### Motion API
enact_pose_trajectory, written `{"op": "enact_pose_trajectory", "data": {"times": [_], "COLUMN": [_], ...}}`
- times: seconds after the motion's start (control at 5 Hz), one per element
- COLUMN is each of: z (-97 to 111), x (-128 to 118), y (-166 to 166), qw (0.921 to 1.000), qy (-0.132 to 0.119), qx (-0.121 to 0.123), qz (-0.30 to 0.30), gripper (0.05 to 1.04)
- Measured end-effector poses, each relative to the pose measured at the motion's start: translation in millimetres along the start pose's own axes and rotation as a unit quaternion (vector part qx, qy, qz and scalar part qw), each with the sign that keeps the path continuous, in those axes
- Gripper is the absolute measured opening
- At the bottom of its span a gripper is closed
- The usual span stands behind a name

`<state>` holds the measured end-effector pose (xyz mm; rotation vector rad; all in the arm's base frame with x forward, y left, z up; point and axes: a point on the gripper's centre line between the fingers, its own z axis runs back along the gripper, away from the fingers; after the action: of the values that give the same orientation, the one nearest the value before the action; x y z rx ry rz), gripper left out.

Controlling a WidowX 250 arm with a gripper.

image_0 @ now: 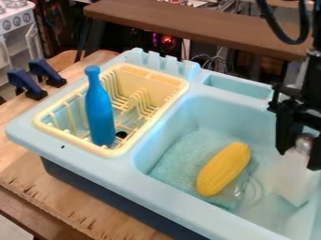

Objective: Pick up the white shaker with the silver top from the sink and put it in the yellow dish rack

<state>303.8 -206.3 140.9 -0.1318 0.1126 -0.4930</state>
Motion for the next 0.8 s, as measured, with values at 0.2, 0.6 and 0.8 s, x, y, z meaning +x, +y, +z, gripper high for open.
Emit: {"op": "enact_pose_trajectory", "data": {"times": [0.2, 0.6, 0.8], "z": [11.3, 87.5, 102.8], "x": [-1.0, -37.7, -57.6], "y": [-5.0, 25.1, 49.7], "qw": [0.9999, 0.9981, 0.9977], "qy": [0.005, -0.061, -0.064], "qx": [-0.004, 0.006, 0.000], "qz": [-0.013, -0.002, 0.023], "gripper": [0.619, 0.619, 0.619]}}
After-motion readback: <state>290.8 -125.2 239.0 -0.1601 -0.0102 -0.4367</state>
